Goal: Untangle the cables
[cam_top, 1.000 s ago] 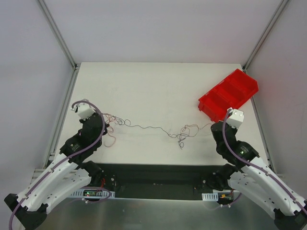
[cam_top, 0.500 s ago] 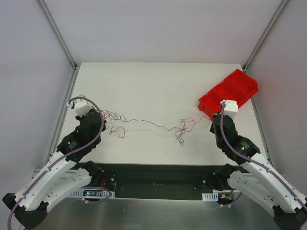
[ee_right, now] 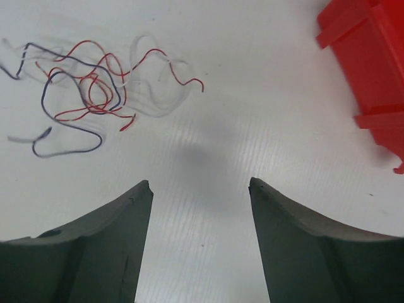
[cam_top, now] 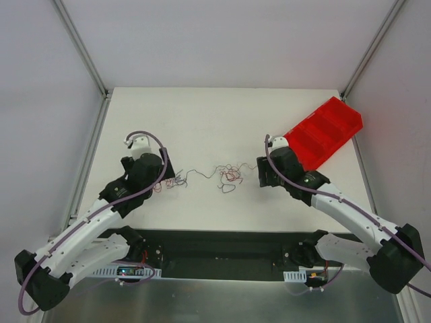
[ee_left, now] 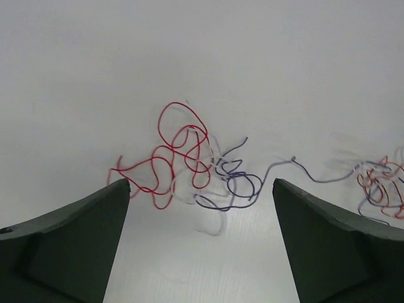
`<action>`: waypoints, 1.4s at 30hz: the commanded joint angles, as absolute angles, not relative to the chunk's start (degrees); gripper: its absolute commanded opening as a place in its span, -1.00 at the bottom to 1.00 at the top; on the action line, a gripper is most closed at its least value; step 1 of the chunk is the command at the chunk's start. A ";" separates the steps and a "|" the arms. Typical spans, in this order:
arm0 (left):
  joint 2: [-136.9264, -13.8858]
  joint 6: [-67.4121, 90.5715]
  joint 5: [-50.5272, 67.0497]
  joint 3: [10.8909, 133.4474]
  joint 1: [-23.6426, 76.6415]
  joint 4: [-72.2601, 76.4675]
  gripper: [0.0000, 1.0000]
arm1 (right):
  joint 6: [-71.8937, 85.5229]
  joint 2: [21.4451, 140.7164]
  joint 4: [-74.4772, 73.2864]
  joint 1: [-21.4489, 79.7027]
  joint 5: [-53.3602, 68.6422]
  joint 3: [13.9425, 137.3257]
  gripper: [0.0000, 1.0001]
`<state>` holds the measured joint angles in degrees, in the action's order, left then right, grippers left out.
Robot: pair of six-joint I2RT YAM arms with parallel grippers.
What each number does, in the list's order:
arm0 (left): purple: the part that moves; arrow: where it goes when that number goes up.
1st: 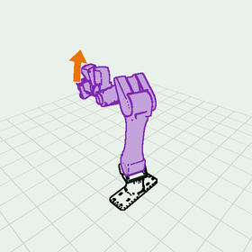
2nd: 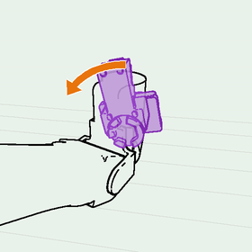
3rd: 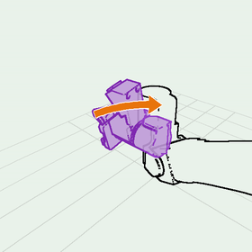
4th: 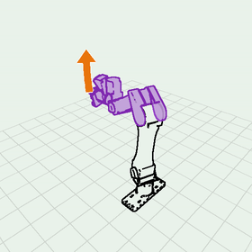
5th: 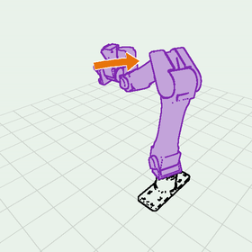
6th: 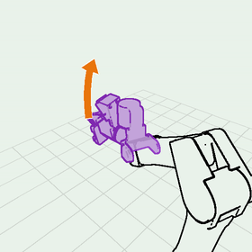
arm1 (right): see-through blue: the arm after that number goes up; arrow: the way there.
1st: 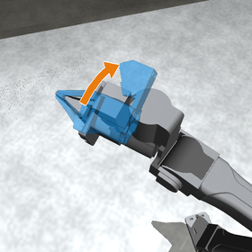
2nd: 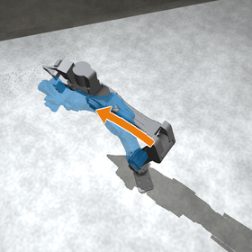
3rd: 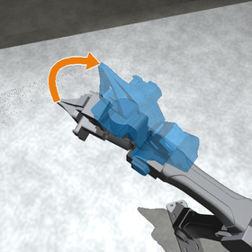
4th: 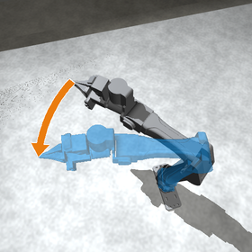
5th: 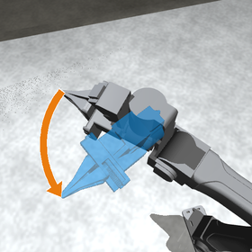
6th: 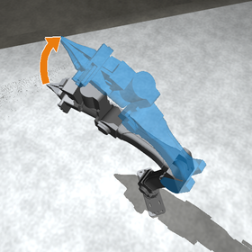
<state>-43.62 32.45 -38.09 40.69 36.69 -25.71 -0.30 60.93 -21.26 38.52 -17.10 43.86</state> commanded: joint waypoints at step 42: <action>-66.69 32.00 4.46 38.83 34.72 2.37 0.50 | 22.77 81.77 17.51 48.16 0.35 36.67 -0.99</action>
<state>-61.06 33.41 -1.30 33.71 35.14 0.19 26.39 94.70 21.78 47.40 1.89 41.67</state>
